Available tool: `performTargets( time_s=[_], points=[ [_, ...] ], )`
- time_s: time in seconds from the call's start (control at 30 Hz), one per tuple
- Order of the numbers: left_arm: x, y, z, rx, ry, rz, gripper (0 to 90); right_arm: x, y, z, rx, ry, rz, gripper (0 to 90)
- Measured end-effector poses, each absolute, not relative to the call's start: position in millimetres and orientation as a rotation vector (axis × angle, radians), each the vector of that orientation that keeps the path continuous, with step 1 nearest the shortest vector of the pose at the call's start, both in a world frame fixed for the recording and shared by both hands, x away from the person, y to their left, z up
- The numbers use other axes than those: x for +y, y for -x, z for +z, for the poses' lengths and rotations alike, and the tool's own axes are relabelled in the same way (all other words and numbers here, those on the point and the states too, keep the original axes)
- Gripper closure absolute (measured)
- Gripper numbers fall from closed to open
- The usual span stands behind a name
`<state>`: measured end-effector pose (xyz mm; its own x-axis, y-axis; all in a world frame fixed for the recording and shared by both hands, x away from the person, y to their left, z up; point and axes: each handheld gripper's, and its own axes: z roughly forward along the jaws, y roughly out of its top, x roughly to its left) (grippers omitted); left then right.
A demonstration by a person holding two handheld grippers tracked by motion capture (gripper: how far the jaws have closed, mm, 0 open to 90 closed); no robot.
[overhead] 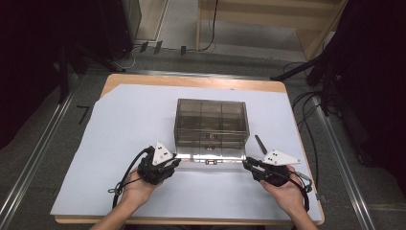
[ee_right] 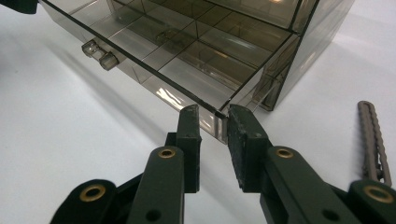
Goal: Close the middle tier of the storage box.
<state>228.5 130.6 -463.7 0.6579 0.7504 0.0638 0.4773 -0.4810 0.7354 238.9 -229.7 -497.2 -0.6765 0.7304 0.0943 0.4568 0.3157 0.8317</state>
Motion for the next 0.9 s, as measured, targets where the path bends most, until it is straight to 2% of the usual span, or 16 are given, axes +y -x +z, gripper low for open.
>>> performTargets(
  time_s=[0.63, 0.9],
  points=[
    [130.6, -227.0, -464.1, 0.944, -2.163, 0.498, 74.6, -231.0, -236.7, -497.3, 2.291, -1.069, 1.312, 74.8],
    [139.0, -229.7, -464.7, 0.972, -2.121, 0.485, 67.2, -230.3, -239.3, -498.5, 2.308, -1.088, 1.313, 70.2]
  ],
)
